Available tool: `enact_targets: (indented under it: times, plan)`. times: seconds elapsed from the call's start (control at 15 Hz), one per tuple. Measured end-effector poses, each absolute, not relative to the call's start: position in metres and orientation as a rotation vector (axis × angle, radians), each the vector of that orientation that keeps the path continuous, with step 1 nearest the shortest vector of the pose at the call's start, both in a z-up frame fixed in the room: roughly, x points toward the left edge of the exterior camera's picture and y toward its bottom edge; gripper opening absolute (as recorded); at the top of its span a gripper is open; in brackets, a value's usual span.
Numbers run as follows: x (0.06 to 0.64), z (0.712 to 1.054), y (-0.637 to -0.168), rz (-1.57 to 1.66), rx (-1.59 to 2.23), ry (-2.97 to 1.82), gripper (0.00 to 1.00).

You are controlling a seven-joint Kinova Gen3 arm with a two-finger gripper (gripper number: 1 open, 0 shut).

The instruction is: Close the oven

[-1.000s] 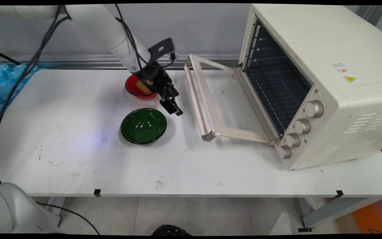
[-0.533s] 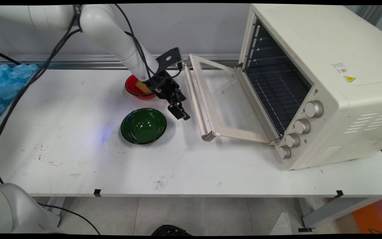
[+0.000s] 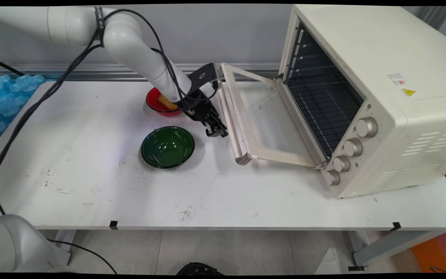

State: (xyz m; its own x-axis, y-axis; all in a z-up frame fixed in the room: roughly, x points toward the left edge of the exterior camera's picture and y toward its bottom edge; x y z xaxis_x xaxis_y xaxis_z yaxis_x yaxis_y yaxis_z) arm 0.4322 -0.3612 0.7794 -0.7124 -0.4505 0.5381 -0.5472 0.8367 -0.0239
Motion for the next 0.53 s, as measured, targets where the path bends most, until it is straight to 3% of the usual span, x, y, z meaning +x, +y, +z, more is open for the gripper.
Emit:
enact_targets:
  times: [0.53]
  plan:
    - [0.4233, 0.7675, -0.3659, 0.258, 0.743, -2.439, 0.0]
